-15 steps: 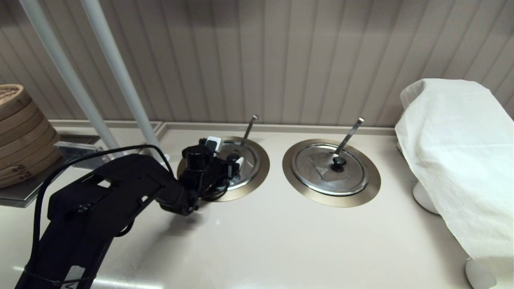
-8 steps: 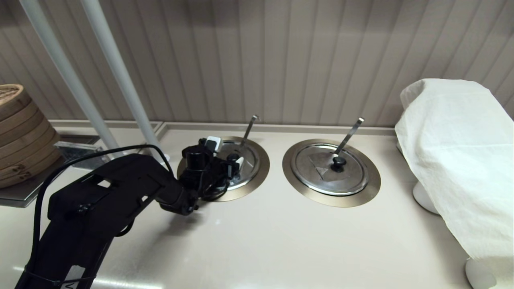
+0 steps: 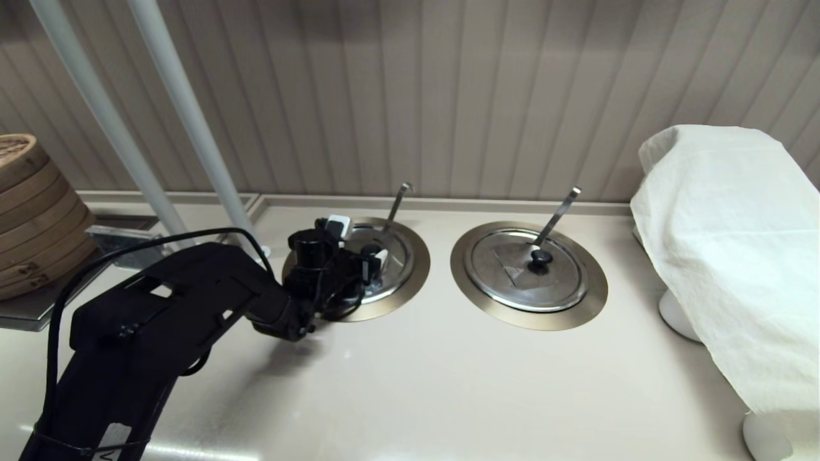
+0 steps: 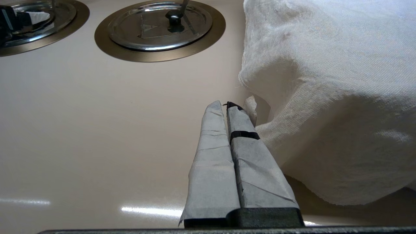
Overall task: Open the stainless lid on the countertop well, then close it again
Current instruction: Open the lid
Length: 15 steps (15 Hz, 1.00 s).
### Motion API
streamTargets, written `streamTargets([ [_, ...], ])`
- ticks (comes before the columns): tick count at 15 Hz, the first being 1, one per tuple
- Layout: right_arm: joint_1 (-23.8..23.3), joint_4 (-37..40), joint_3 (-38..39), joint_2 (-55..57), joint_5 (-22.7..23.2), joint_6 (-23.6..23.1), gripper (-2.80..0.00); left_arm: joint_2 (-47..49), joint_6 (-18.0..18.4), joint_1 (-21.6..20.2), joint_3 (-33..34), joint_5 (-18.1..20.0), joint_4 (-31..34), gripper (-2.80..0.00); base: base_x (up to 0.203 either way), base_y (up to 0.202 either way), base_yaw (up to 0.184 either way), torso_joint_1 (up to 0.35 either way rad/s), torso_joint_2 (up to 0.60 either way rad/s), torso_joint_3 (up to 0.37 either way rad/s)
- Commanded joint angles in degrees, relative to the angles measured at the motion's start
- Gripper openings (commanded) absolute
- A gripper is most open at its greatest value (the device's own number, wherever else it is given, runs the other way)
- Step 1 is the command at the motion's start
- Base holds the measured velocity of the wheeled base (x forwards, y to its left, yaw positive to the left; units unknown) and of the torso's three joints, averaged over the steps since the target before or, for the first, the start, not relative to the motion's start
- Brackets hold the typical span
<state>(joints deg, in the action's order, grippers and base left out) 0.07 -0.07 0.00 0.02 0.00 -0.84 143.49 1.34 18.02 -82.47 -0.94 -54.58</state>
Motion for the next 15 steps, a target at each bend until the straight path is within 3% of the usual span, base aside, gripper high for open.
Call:
streamTargets([
  [1, 0.01, -0.01, 0.0, 0.06, 0.0, -0.04, -2.8, -0.76, 0.01, -0.33, 0.03, -0.03, -0.53, 0.0, 0.0, 0.0, 0.0, 0.0, 0.0, 0.0],
  [15, 0.01, -0.01, 0.0, 0.06, 0.0, -0.04, -2.8, -3.47, -0.29, -1.83, 1.14, -0.2, -1.06, 0.0, 0.0, 0.0, 0.0, 0.0, 0.0, 0.0],
])
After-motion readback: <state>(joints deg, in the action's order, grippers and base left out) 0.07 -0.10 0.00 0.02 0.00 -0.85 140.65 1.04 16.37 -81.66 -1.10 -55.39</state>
